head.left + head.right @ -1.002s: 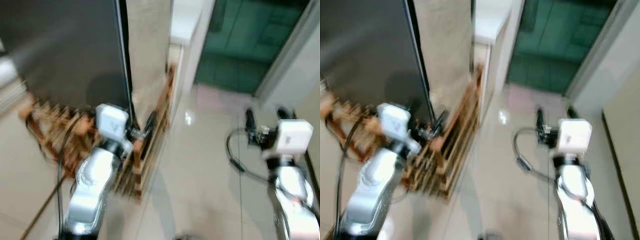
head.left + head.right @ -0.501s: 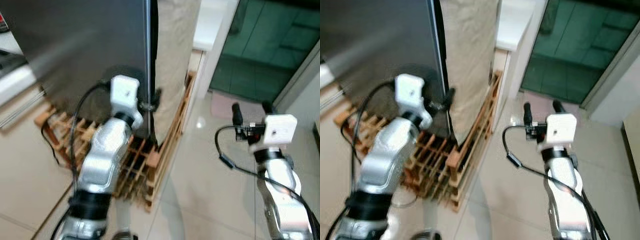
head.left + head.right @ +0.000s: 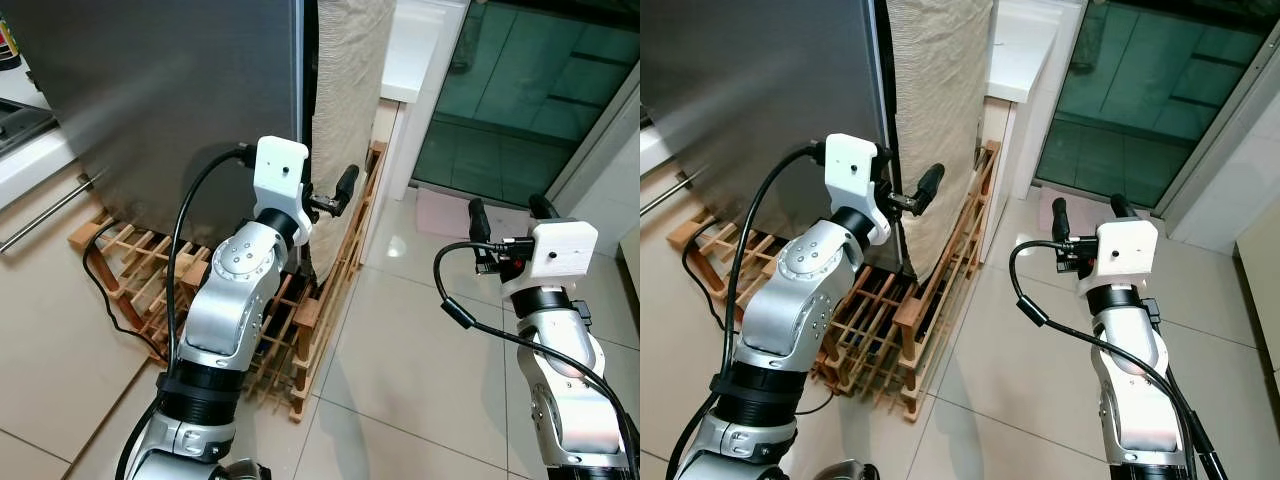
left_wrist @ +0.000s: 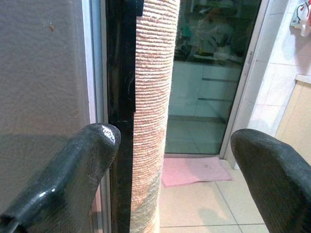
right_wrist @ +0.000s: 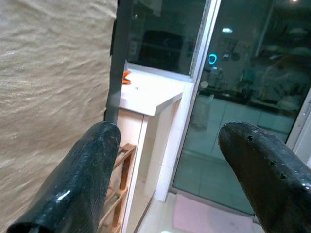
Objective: Restocking fridge
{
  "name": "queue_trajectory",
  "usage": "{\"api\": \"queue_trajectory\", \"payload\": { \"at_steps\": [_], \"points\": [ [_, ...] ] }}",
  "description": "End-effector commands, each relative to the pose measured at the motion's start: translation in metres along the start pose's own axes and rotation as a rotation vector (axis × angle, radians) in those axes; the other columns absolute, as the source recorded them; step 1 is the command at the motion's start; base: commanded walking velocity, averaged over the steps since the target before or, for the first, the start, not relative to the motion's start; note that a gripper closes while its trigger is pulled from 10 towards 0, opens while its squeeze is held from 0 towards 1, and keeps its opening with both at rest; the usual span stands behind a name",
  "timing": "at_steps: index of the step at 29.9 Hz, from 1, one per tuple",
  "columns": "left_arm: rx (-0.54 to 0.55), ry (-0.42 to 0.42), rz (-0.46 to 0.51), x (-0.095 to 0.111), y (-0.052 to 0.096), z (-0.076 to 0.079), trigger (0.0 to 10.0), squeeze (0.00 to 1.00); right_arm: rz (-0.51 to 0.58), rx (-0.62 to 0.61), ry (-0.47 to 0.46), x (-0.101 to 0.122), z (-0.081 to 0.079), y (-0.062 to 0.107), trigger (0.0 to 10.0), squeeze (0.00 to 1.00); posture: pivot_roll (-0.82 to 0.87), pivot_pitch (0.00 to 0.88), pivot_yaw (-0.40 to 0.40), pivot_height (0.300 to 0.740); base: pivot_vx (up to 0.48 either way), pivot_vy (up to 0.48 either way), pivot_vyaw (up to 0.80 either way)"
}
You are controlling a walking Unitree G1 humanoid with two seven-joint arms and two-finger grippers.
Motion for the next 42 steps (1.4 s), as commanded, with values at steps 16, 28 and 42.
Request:
{"api": "queue_trajectory", "payload": {
  "at_steps": [16, 28, 42],
  "points": [
    [-0.307, 0.017, 0.082, 0.022, -0.03, 0.074, 10.0, 0.0, -0.039, -0.018, 0.023, -0.009, 0.011, 0.004, 10.0, 0.0, -0.11, 0.0, -0.035, 0.74, 0.0, 0.0, 0.0],
    [-0.522, 0.079, 0.209, 0.057, -0.033, 0.118, 10.0, 0.0, -0.609, -0.188, -0.052, -0.144, 0.076, 0.095, 10.0, 0.0, -0.12, 0.0, -0.031, 0.74, 0.0, 0.0, 0.0],
    [-0.747, 0.289, 0.286, 0.097, -0.019, 0.156, 10.0, 0.0, -0.591, -0.089, -0.049, -0.168, 0.05, 0.061, 10.0, 0.0, -0.11, 0.0, -0.034, 0.74, 0.0, 0.0, 0.0]
  ]
}}
Point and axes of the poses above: a point about 5 cm out from each wrist's last joint towards the gripper, its own y axis pointing back from the gripper into the wrist, its own x axis along the axis of the wrist's last joint, z = x × y, the point moved 6 cm from there along -y, pointing out of the wrist towards the gripper, and after that the axes turned 15 degrees about -y, right-handed, at the moved point
